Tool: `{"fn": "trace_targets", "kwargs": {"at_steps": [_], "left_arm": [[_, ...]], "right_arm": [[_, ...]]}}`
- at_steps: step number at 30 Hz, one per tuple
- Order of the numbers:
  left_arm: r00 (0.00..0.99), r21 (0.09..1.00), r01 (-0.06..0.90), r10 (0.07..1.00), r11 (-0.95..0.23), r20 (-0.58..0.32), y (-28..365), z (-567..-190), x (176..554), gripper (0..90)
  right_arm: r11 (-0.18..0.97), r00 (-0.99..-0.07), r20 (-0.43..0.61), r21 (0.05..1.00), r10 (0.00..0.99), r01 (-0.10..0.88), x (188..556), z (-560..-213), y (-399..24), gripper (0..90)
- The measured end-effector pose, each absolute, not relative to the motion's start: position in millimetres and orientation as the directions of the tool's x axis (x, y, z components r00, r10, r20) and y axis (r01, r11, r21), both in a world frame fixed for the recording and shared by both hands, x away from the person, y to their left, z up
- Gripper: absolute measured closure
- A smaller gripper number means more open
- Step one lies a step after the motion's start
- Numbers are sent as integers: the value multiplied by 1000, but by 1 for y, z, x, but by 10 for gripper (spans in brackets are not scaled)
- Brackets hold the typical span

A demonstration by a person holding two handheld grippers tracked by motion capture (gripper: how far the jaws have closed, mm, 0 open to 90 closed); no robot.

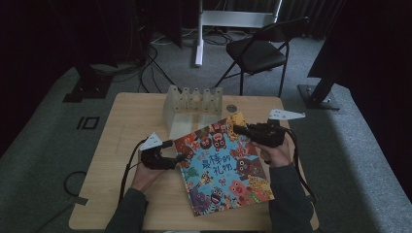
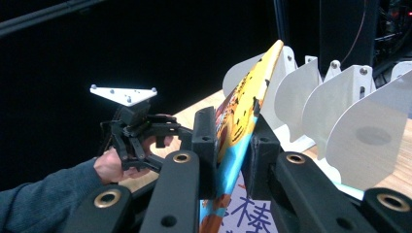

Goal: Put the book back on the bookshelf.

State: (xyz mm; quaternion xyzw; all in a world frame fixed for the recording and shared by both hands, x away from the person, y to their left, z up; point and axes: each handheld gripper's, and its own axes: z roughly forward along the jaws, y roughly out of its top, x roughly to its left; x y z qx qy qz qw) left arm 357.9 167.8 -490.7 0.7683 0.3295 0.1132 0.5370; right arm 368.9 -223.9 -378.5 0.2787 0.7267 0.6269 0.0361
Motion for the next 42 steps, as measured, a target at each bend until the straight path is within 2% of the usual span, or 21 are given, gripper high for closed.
{"fn": "trace_targets", "kwargs": {"at_steps": [7,17,22,30,33,35,37,42], "left_arm": [[768,891,413,598,-188,-230,167,-492,363,125],[795,867,469,510,-171,-329,160,-497,371,76],[779,859,490,519,-152,-352,163,-496,372,154],[780,862,491,503,-125,-372,170,-492,373,294],[784,864,485,505,-135,-361,170,-488,371,309],[789,870,477,497,-124,-361,172,-486,371,348],[792,875,466,503,-130,-346,172,-481,369,400],[800,886,447,499,-125,-333,172,-471,367,456]], "right_arm": [[42,-845,306,932,438,359,369,-381,-227,786],[35,-850,310,933,426,358,369,-382,-228,786],[36,-840,323,927,436,374,374,-387,-232,774],[97,-844,265,933,466,346,376,-389,-237,742],[119,-848,241,935,473,333,374,-387,-239,723],[149,-842,217,933,494,327,373,-385,-240,668],[240,-805,137,914,578,328,371,-385,-235,567],[241,-789,114,917,603,317,366,-386,-239,544]]}}
